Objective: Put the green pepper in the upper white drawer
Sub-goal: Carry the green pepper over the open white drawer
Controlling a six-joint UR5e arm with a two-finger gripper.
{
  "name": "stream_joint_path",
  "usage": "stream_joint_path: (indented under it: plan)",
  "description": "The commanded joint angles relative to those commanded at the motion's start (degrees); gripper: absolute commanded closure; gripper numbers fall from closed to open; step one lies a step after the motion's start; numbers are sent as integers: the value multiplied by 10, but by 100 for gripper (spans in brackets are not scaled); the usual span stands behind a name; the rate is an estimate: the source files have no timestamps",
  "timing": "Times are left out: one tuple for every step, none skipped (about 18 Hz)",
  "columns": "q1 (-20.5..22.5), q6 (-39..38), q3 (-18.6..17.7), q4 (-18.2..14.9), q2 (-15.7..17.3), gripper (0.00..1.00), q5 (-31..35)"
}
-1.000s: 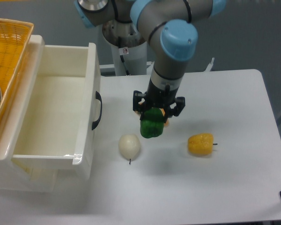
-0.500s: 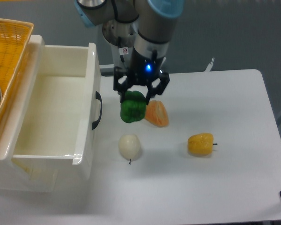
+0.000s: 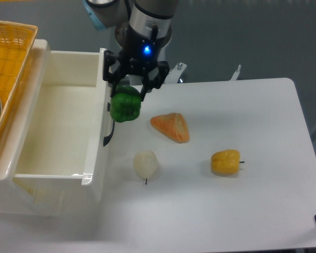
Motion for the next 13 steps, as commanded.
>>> stream_joint_path:
  plan:
    - [-7,-3,0,0,0,66,-3]
    - [-12,-4,0,0,0,66,-9]
    - [-18,-4,0,-1,1,65,-11]
    - [-20,-7,0,-1,3,63,-10]
    - [-23,-9,0,-1,6,62,-9]
    - [-26,-10,-1,-2,8,62,-9]
    - [-32,-10,-2,-2,8,62,-8]
    - [-37,-10,-2,-2,8,62,-8]
    - [-41,-10,-3,-2,8,62,-8]
    - [-44,-10,-4,-2,8,62,-8]
    - [-44,-10,-4,-2,7,62,-8]
    - [-45,-10,-4,-2,7,62,-9]
    - [-53,-10,-4,-2,7,62,-9]
